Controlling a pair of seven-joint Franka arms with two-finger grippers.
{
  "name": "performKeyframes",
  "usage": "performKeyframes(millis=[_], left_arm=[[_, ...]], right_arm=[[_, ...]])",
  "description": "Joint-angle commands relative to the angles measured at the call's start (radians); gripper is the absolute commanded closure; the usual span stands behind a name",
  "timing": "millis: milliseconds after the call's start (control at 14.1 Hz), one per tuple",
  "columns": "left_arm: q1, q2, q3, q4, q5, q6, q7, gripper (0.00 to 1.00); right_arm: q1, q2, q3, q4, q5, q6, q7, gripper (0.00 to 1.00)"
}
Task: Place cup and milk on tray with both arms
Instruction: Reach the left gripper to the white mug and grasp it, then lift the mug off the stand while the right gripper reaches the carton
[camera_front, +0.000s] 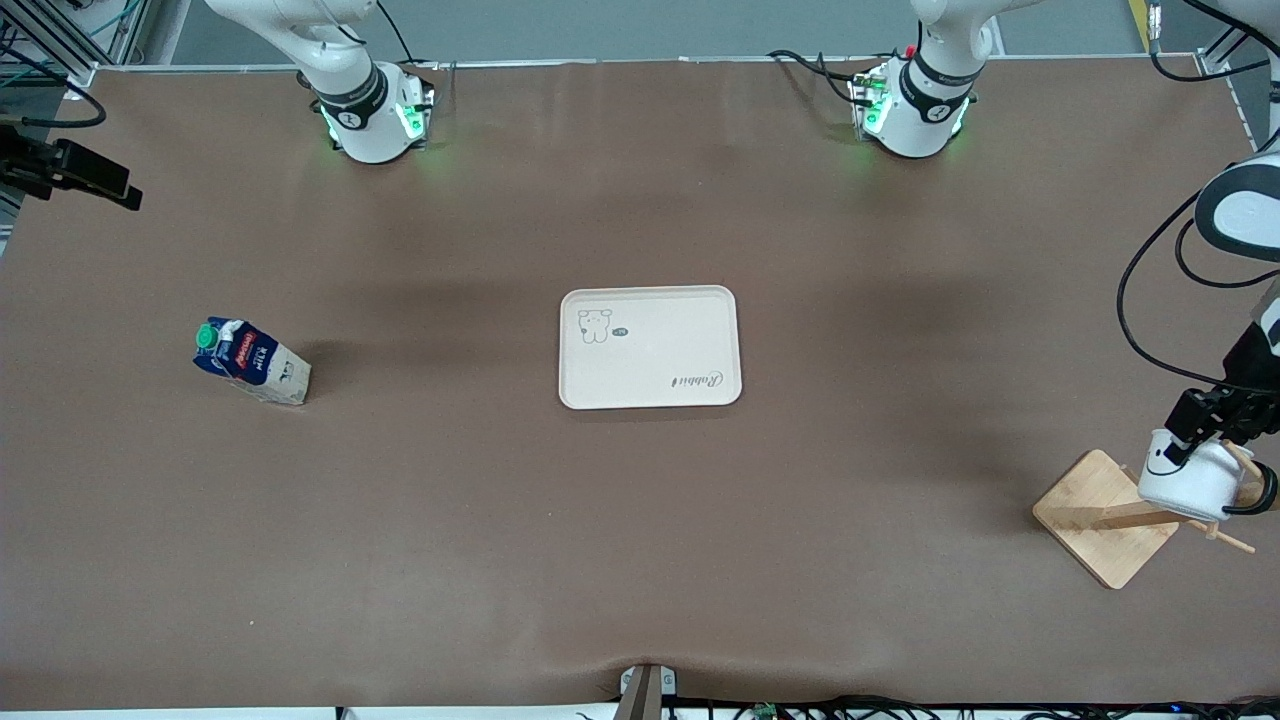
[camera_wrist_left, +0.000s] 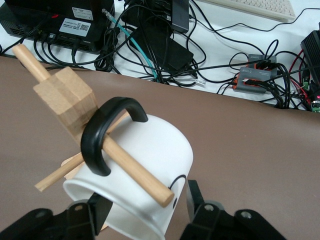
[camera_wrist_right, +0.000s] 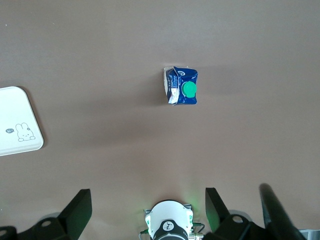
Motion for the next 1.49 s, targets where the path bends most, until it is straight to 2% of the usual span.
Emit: performKeyframes(millis=[0, 212, 354, 566, 778, 1274, 1415], left_arm=[[0.005, 0.01, -0.009, 0.016, -0.03, 0.012, 0.041, 0.46], [0.005, 0.015, -0.01, 0.011, -0.03, 0.013, 0.045, 0.81], [0.005, 0.01, -0.025, 0.009, -0.032, 0.013, 0.045, 1.0], [0.005, -0.018, -0.05, 0.0, -0.032, 0.004, 0.043, 1.0], [0.006, -0.079, -0.07, -0.056, -0.032, -0.013, 0.034, 1.0], [0.008, -0.206, -0.073, -0.038, -0.018, -0.315, -0.044, 1.0], [0.002, -0.222, -0.084, -0.026, -0.015, -0.37, -0.083, 1.0]], right_arm=[[0.001, -0.006, 0.003, 0.01, 0.003, 0.005, 0.01, 0.0], [-0.005, -0.008, 0.001, 0.014, 0.004, 0.003, 0.008, 0.0], [-0.008, -0.011, 0.0, 0.012, 0.004, -0.006, 0.008, 0.0], [-0.007, -0.011, 0.0, 0.012, 0.006, -0.004, 0.008, 0.0], [-0.007, -0.011, 0.0, 0.012, 0.052, -0.006, 0.01, 0.0], [-0.011, 0.006, -0.002, 0.012, 0.052, 0.002, -0.047, 0.0], [-0.016, 0.068, -0.002, 0.011, 0.026, -0.004, -0.055, 0.0]])
